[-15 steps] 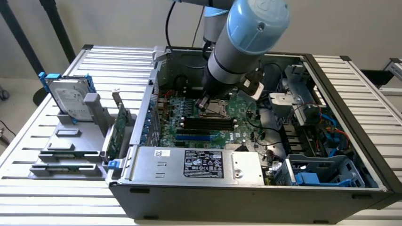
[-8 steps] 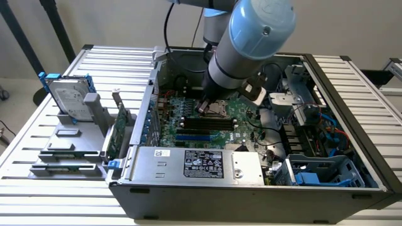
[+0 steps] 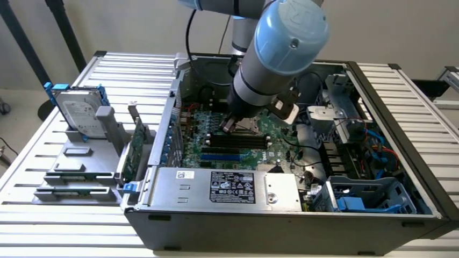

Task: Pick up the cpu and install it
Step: 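Install the second cpu locking lever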

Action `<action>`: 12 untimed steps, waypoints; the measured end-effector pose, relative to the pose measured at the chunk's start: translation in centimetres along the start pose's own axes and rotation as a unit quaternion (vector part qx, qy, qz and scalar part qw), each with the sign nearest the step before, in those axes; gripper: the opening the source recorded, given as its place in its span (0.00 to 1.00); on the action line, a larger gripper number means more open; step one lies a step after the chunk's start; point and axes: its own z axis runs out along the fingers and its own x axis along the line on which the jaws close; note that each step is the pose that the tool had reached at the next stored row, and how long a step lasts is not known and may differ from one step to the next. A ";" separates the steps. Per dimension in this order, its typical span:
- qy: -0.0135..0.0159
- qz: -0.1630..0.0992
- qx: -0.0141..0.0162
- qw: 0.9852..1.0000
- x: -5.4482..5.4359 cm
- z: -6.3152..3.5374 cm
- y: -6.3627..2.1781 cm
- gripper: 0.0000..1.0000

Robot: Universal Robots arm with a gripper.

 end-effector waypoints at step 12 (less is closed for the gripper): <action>-0.004 0.001 -0.003 1.000 0.5 0.79 -0.31 0.11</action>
